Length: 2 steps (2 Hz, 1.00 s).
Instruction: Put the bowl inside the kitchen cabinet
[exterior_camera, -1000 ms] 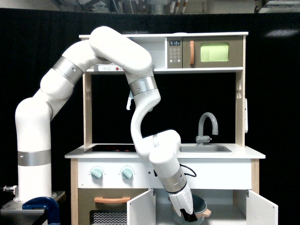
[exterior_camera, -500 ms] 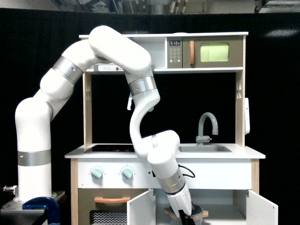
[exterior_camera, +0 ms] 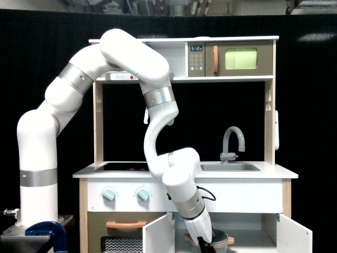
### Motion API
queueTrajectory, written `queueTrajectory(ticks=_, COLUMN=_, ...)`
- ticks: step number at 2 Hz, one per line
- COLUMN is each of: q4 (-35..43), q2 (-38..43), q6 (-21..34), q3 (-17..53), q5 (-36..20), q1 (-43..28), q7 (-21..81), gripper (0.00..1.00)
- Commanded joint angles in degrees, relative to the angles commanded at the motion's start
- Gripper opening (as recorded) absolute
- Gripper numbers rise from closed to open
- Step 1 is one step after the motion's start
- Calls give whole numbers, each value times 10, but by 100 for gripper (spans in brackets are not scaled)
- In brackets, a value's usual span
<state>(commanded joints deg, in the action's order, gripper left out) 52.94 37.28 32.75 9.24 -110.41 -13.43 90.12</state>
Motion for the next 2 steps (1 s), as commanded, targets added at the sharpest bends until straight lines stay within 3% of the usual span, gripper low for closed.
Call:
queueTrajectory(ticks=1, q4=-24, q2=-41, q6=-13, q3=-7, q5=21, q1=2, q7=-22, gripper=100)
queueTrajectory(ticks=2, q4=-73, q2=-99, q6=-3, q3=6, q5=83, q1=33, q7=-41, gripper=100)
